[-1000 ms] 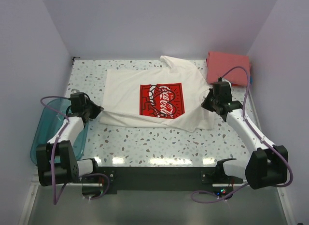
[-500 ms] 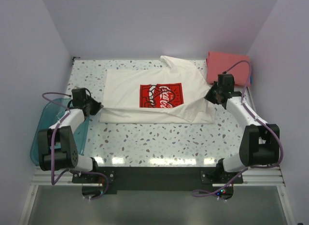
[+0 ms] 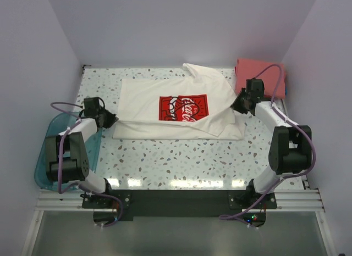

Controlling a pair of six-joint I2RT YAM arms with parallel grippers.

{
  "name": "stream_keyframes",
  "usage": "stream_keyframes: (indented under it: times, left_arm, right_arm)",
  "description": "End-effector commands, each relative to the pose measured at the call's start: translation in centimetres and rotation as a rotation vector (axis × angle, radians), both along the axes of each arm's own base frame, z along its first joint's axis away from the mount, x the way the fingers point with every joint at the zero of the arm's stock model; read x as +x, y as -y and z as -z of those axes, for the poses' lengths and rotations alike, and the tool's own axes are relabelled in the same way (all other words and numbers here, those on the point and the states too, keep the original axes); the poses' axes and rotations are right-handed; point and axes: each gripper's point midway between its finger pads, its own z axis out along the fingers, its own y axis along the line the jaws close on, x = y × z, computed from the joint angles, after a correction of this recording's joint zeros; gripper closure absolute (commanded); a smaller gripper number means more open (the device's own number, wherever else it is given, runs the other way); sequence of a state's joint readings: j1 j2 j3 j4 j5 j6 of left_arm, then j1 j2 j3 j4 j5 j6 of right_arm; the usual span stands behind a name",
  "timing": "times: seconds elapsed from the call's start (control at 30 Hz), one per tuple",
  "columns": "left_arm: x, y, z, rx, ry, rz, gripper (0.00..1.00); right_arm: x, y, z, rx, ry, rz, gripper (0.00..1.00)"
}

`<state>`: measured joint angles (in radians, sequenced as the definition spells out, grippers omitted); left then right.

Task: Fold and stack the t-shirts
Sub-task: Fold the tshirt

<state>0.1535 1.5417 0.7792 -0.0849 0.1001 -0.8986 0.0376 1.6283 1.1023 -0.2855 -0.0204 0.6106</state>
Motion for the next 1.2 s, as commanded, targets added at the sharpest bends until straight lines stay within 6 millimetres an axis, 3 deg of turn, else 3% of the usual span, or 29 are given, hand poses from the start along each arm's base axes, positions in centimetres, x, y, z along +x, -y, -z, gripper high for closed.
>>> stream_keyframes:
  times: [0.0, 0.03, 0.07, 0.1, 0.13, 0.2, 0.23, 0.3, 0.37, 0.4, 0.43, 0.53, 0.73, 0.87, 1.17]
  left_arm:
    - [3.4, -0.6, -3.2, 0.034, 0.124, 0.003, 0.82]
    - [3.4, -0.6, -3.4, 0.034, 0.122, 0.005, 0.6]
    - [3.4, -0.6, -3.7, 0.042, 0.128, 0.009, 0.5]
    - [3.3, -0.5, -4.1, 0.047, 0.137, 0.016, 0.42]
    - [3.3, -0.3, -5.0, 0.058, 0.161, 0.022, 0.33]
    - [3.1, -0.4, -5.8, 0.088, 0.171, 0.021, 0.29]
    - [2.6, 0.3, -6.3, 0.095, 0.171, 0.037, 0.28]
    - [2.1, 1.0, -6.6, 0.128, 0.163, 0.049, 0.28]
    - [1.6, 2.3, -6.9, 0.169, 0.158, 0.061, 0.3]
    - [0.9, 2.1, -6.3, 0.177, 0.13, 0.051, 0.32]
    - [0.5, 3.5, -6.4, 0.182, 0.134, 0.08, 0.35]
    - [-1.2, 4.4, -5.1, 0.172, 0.12, 0.082, 0.42]
    - [-3.1, 6.0, -1.9, 0.185, 0.07, 0.129, 0.46]
    - [-3.8, 6.3, -0.5, 0.186, 0.047, 0.142, 0.46]
    - [-4.6, 6.0, 1.1, 0.206, 0.011, 0.147, 0.48]
  right_arm:
    - [3.1, 0.7, -2.4, -0.018, 0.076, -0.002, 0.71]
    - [3.6, 0.8, -3.0, -0.027, 0.084, -0.004, 0.63]
    - [3.4, 0.9, -2.8, -0.042, 0.064, -0.018, 0.55]
    - [3.4, 1.0, -3.1, -0.045, 0.064, -0.021, 0.42]
    - [3.4, 1.0, -3.7, -0.054, 0.073, -0.025, 0.35]
    - [2.8, 0.9, -4.9, -0.055, 0.095, -0.04, 0.32]
    - [2.1, 0.6, -4.6, -0.048, 0.085, -0.047, 0.32]
    - [0.9, -0.2, -5.9, -0.033, 0.128, -0.05, 0.35]
    - [-1.1, -1.6, -4.2, -0.028, 0.116, -0.073, 0.37]
    - [-1.8, -2.1, -3.8, -0.03, 0.115, -0.081, 0.38]
    - [-3.3, -3.2, -2.8, -0.033, 0.105, -0.112, 0.39]
    - [-6.0, -4.9, -0.3, -0.049, 0.07, -0.149, 0.4]
    - [-6.9, -5.8, 3.2, -0.034, 0.028, -0.147, 0.44]
    - [-6.3, -6.2, 4.6, -0.019, 0.015, -0.142, 0.48]
    - [-5.4, -6.4, 5.5, -0.009, 0.0, -0.125, 0.58]
